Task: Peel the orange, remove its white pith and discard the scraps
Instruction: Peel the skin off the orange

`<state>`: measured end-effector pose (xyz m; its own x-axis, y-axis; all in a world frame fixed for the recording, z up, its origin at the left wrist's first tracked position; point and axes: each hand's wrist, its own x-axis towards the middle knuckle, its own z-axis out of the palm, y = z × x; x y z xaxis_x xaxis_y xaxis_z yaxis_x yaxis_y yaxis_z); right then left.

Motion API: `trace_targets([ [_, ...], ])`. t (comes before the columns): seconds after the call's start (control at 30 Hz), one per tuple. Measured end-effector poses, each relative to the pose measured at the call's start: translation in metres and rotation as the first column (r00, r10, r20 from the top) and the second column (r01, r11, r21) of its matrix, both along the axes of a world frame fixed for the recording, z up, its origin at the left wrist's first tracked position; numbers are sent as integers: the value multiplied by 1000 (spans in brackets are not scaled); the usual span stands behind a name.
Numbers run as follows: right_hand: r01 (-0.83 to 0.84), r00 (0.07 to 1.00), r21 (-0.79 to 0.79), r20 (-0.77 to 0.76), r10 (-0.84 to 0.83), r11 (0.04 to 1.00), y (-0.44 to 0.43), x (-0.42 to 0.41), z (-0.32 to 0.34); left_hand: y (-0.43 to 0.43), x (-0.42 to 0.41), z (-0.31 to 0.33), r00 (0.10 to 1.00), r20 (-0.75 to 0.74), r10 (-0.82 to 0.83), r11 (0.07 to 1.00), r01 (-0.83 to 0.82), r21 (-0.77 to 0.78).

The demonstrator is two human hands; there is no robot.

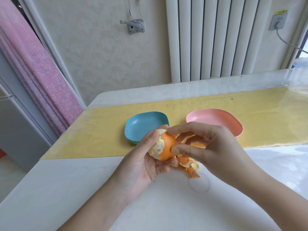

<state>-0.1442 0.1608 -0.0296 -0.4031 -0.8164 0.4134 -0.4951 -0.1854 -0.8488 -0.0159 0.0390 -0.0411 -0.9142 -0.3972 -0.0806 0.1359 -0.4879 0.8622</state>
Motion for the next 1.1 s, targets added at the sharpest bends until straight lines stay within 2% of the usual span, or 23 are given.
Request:
trace_targets([
  [0.1, -37, 994, -21, 101, 39, 999, 1, -3, 5, -3, 3, -2, 995, -65, -71, 997, 71, -2],
  [0.23, -89, 950, -107, 288, 117, 990, 2, -8, 10, 0, 5, -1, 994, -75, -76, 997, 75, -14],
  [0.3, -66, 966, -110, 244, 91, 992, 2, -6, 10, 2, 4, -1, 996, -73, -55, 998, 54, -15],
  [0.47, 89, 995, -75, -33, -91, 993, 0, 0, 3, 6, 0, -4, 997, -49, 51, 996, -54, -66],
  [0.73, 235, 958, -34, -158, -238, 971, -7, 9, -8, 20, -1, -9, 982, 3, 190, 977, -189, -101],
  [0.83, 229, 958, -7, -178, -226, 974, -8, 8, -8, 22, 0, -11, 972, -1, 234, 962, -231, -147],
  [0.87, 189, 974, 7, -131, -186, 982, -8, 7, -8, 23, 0, -10, 971, -8, 240, 957, -238, -168],
  [0.93, 56, 994, 8, 88, -57, 998, -8, 2, -6, 22, 1, -9, 966, -23, 256, 938, -254, -235],
  [1.0, -53, 947, -15, 316, 55, 998, -8, -1, -4, 21, 1, -7, 959, -41, 281, 899, -278, -338],
  [1.03, -84, 922, -22, 377, 86, 996, -7, -3, -2, 21, 2, -7, 957, -57, 286, 881, -286, -377],
  [1.1, -99, 927, -24, 362, 101, 995, -7, -3, -2, 21, 2, -5, 955, -64, 290, 870, -290, -398],
])
